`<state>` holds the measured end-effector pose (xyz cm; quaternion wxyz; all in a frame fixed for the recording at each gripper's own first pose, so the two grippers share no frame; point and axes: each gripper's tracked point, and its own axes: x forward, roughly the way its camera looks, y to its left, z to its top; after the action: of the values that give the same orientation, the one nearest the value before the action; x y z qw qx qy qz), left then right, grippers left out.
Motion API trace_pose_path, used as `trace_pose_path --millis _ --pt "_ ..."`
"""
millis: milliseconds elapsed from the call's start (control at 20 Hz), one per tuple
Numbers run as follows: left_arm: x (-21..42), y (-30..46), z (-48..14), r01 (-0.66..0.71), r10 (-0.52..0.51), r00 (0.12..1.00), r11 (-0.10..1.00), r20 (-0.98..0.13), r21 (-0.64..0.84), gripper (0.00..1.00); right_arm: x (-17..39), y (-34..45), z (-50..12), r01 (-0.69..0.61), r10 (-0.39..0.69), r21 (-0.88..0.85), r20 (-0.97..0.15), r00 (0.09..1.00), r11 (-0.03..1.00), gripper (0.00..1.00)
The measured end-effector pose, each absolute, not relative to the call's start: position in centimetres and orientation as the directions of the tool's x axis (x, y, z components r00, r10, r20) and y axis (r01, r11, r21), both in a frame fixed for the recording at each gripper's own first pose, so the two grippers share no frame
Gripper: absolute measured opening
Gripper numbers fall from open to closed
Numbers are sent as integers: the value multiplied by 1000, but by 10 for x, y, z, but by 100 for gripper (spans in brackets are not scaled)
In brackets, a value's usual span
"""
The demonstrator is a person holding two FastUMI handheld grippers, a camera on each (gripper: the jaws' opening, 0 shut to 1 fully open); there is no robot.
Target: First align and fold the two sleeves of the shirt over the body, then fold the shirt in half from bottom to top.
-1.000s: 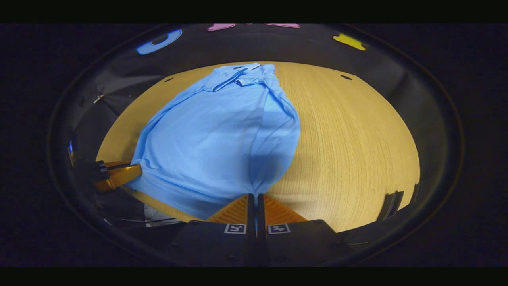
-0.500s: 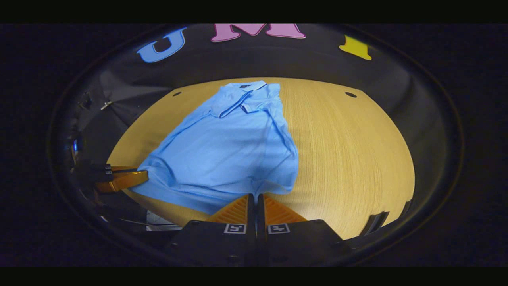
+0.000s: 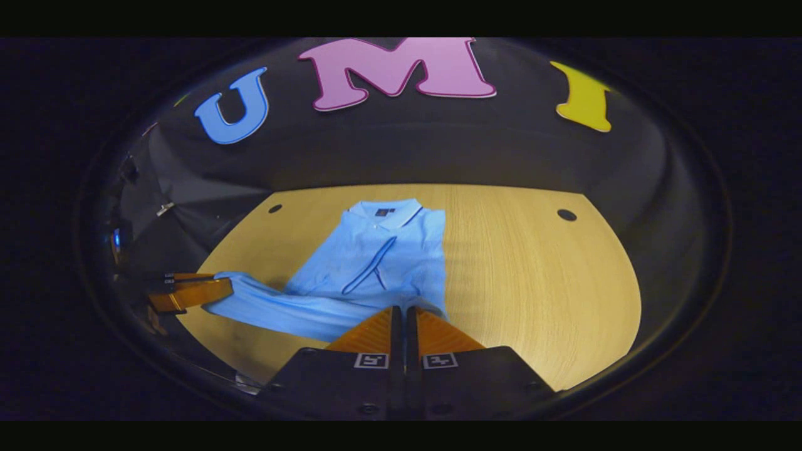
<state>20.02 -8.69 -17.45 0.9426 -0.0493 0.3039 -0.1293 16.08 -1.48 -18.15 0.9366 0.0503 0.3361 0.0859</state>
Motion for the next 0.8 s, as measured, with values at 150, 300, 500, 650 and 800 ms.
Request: trace_pose_path --millis 150,300,500,650,800 --pt "256 -92 -149 201 -268 818 962 -510 -183 6 222 -16 -163 -132 198 155 -575 794 979 5" --pt "319 -94 -140 210 -241 842 970 -483 -119 6 290 -20 -145 -130 188 147 -518 834 981 0" --pt "403 -87 -146 207 -195 865 978 -462 -26 6 369 -20 -139 -119 169 137 -459 872 983 3" --pt "461 -78 -167 180 -159 879 984 -450 4 6 426 -21 -154 -101 147 128 -441 886 987 10" --pt "507 -69 -197 155 -125 889 987 -441 33 11 463 -25 -181 -74 115 109 -445 888 991 10"
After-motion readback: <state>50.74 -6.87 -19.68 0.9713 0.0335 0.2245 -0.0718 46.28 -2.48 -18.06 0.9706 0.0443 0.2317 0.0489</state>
